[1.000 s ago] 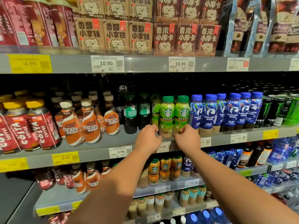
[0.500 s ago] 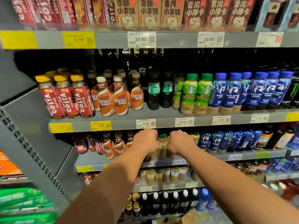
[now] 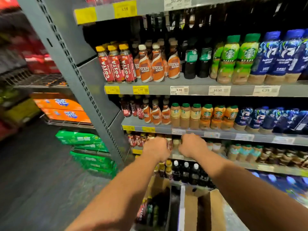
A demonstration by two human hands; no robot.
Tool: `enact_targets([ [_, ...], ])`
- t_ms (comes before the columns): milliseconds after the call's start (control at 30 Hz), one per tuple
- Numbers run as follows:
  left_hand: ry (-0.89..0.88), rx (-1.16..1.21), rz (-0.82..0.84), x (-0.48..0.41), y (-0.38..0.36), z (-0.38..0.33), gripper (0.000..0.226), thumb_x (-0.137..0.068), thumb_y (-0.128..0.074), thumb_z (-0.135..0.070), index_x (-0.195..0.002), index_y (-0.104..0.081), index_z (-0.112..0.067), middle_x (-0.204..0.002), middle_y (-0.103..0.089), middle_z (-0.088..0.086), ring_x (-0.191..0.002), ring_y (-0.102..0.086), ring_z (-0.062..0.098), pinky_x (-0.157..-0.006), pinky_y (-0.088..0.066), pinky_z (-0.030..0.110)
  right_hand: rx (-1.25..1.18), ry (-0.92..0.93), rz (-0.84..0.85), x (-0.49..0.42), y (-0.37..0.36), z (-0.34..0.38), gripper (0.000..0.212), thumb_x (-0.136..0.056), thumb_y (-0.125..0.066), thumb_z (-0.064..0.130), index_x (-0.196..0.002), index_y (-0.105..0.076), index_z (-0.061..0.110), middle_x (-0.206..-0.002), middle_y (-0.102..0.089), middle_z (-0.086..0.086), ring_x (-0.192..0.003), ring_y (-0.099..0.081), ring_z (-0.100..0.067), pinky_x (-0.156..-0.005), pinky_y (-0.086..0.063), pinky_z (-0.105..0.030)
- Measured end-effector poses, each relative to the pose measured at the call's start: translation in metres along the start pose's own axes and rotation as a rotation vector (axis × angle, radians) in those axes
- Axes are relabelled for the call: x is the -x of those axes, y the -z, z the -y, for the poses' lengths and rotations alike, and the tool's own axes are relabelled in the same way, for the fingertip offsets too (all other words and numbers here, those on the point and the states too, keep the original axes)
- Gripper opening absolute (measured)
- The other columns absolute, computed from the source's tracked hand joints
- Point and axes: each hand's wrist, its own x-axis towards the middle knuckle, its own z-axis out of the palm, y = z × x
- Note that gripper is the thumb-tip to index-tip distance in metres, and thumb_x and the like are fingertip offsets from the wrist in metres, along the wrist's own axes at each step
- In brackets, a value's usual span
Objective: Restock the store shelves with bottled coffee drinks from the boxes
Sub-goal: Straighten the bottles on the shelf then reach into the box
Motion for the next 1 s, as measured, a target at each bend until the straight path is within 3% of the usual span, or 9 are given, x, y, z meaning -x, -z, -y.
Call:
enact_targets([
  [167, 0.036, -0.006, 0.067, 0.028, -0.031, 0.020, 0.026, -0.089, -0.052, -0.030, -0.107, -0.061, -0.015, -0.110, -0.063, 0.009, -0.102, -0.060, 0.030, -0.079, -0.048, 0.036, -0.021, 0.015, 0.060, 0.026, -0.045, 0.023, 0.027, -0.087, -0.054, 0.025, -0.110, -0.060, 0.012, -0.113, -0.062, -0.009, -0.105, -0.061, -0.029, -0.077, -0.048, -0.034],
  [300, 0.028, 0.003, 0.099, 0.031, -0.049, 0.044, 0.020, -0.088, -0.049, -0.022, -0.104, -0.058, -0.013, -0.107, -0.061, 0.008, -0.098, -0.059, 0.028, -0.074, -0.047, 0.036, -0.043, 0.006, 0.080, 0.030, -0.067, 0.040, 0.021, -0.088, -0.052, 0.024, -0.102, -0.061, 0.011, -0.107, -0.065, -0.009, -0.098, -0.063, -0.029, -0.070, -0.045, -0.030],
  [467, -0.025, 0.024, 0.141, 0.029, -0.082, 0.094, 0.020, -0.090, -0.048, -0.028, -0.100, -0.059, -0.015, -0.111, -0.060, 0.009, -0.102, -0.058, 0.030, -0.078, -0.048, 0.037, -0.103, -0.122, 0.137, 0.024, -0.111, 0.068, 0.034, -0.088, -0.054, 0.039, -0.111, -0.058, 0.015, -0.112, -0.061, -0.010, -0.103, -0.060, -0.029, -0.077, -0.046, -0.032],
  [533, -0.049, 0.053, 0.193, 0.030, -0.097, 0.116, 0.018, -0.088, -0.050, -0.028, -0.094, -0.062, -0.016, -0.106, -0.062, 0.008, -0.098, -0.059, 0.030, -0.072, -0.044, 0.034, -0.094, -0.149, 0.176, 0.023, -0.134, 0.083, 0.032, -0.090, -0.054, 0.037, -0.109, -0.057, 0.012, -0.109, -0.060, -0.009, -0.106, -0.060, -0.030, -0.077, -0.045, -0.034],
  [600, -0.086, 0.055, 0.233, 0.029, -0.113, 0.136, 0.021, -0.088, -0.052, -0.028, -0.102, -0.063, -0.016, -0.108, -0.061, 0.008, -0.101, -0.059, 0.030, -0.075, -0.045, 0.033, -0.117, -0.179, 0.254, 0.022, -0.153, 0.097, 0.019, -0.089, -0.053, 0.027, -0.098, -0.057, 0.010, -0.100, -0.060, -0.008, -0.104, -0.061, -0.030, -0.071, -0.042, -0.032],
  [733, -0.123, 0.061, 0.291, 0.017, -0.144, 0.164, 0.027, -0.089, -0.051, -0.029, -0.110, -0.062, -0.016, -0.109, -0.061, 0.006, -0.099, -0.060, 0.026, -0.077, -0.047, 0.033, -0.167, -0.216, 0.261, 0.017, -0.191, 0.114, 0.026, -0.088, -0.052, 0.022, -0.108, -0.062, 0.010, -0.110, -0.064, -0.009, -0.103, -0.061, -0.028, -0.068, -0.039, -0.027],
  [833, -0.103, 0.094, 0.359, 0.003, -0.174, 0.176, 0.019, -0.089, -0.050, -0.029, -0.099, -0.060, -0.017, -0.103, -0.062, 0.005, -0.094, -0.059, 0.025, -0.070, -0.043, 0.031, -0.217, -0.315, 0.305, 0.011, -0.220, 0.108, 0.030, -0.087, -0.052, 0.027, -0.110, -0.064, 0.012, -0.111, -0.066, -0.010, -0.102, -0.063, -0.029, -0.071, -0.044, -0.027],
  [900, -0.079, 0.113, 0.405, -0.006, -0.197, 0.181, 0.013, -0.090, -0.050, -0.030, -0.088, -0.056, -0.019, -0.103, -0.062, 0.006, -0.097, -0.058, 0.027, -0.075, -0.043, 0.034, -0.230, -0.365, 0.349, 0.001, -0.239, 0.099, 0.032, -0.088, -0.053, 0.030, -0.111, -0.064, 0.011, -0.111, -0.066, -0.012, -0.102, -0.063, -0.031, -0.077, -0.049, -0.031],
  [1000, -0.037, 0.122, 0.435, -0.019, -0.235, 0.189, 0.016, -0.091, -0.051, -0.032, -0.094, -0.059, -0.018, -0.105, -0.063, 0.006, -0.104, -0.058, 0.028, -0.091, -0.044, 0.041, -0.265, -0.418, 0.394, -0.017, -0.274, 0.085, 0.036, -0.088, -0.054, 0.031, -0.114, -0.062, 0.008, -0.115, -0.065, -0.014, -0.105, -0.061, -0.032, -0.084, -0.051, -0.035],
])
